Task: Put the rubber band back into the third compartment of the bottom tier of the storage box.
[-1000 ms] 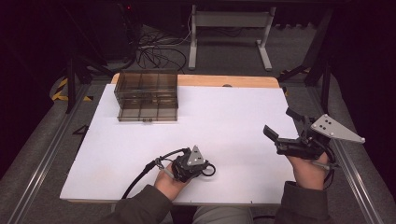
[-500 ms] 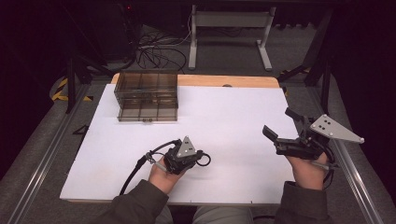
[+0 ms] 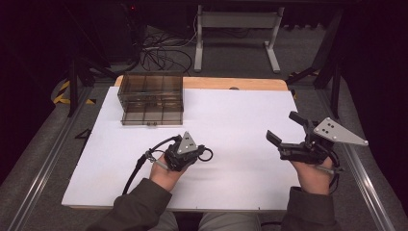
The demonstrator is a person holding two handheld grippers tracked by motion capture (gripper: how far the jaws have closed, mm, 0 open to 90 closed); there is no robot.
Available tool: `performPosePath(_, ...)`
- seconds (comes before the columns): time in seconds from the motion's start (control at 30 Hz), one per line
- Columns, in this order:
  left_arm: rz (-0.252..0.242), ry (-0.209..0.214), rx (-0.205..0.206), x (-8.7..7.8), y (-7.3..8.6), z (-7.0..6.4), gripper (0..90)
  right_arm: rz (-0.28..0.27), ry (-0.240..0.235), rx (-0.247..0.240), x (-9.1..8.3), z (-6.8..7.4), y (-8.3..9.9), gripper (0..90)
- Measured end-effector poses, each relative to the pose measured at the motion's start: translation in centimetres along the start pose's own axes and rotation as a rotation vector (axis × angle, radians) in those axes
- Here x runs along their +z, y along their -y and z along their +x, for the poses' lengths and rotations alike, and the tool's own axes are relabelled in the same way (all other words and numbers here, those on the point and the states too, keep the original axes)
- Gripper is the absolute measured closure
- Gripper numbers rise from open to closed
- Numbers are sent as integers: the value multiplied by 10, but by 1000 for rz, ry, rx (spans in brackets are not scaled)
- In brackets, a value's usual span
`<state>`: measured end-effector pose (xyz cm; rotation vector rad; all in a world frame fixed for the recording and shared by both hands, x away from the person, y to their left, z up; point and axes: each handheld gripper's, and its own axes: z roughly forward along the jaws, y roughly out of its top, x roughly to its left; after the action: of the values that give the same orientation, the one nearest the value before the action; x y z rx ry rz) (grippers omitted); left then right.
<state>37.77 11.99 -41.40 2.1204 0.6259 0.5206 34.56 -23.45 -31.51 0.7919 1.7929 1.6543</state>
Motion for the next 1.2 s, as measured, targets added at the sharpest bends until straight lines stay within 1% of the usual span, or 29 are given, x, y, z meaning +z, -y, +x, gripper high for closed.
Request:
performPosePath(0.07, -2, -5, 1, -1, -1, 1, 860, -1, 2, 6, -1, 0, 0, 21)
performPosePath(0.17, -9, -13, 4, -3, -4, 4, 860, -3, 4, 3, -1, -1, 0, 21)
performPosePath(0.3, -21, -28, 0, -6, -8, 11, 860, -3, 2, 2, -2, 0, 0, 21)
performPosePath(0.37, -18, -42, -1, -6, -9, 14, 859, -4, 2, 2, -2, -1, -1, 21)
performPosePath(0.53, -10, -66, -22, -4, -7, 26, 859, -15, -15, 10, -3, 0, -2, 21)
performPosePath(0.67, -7, -79, -33, -4, -7, 33, 859, -20, -17, 9, -4, 0, -2, 21)
performPosePath(0.93, -16, -98, -48, -8, -10, 46, 859, -24, -28, 18, -3, 0, -2, 21)
performPosePath(1.03, -19, -114, -53, -8, -10, 51, 859, -21, -32, 19, -3, 0, -2, 21)
performPosePath(1.13, -12, -129, -64, -7, -9, 56, 858, -23, -33, 23, -4, -1, -2, 21)
performPosePath(1.2, -12, -134, -72, -7, -8, 60, 858, -23, -31, 24, -4, 0, -3, 21)
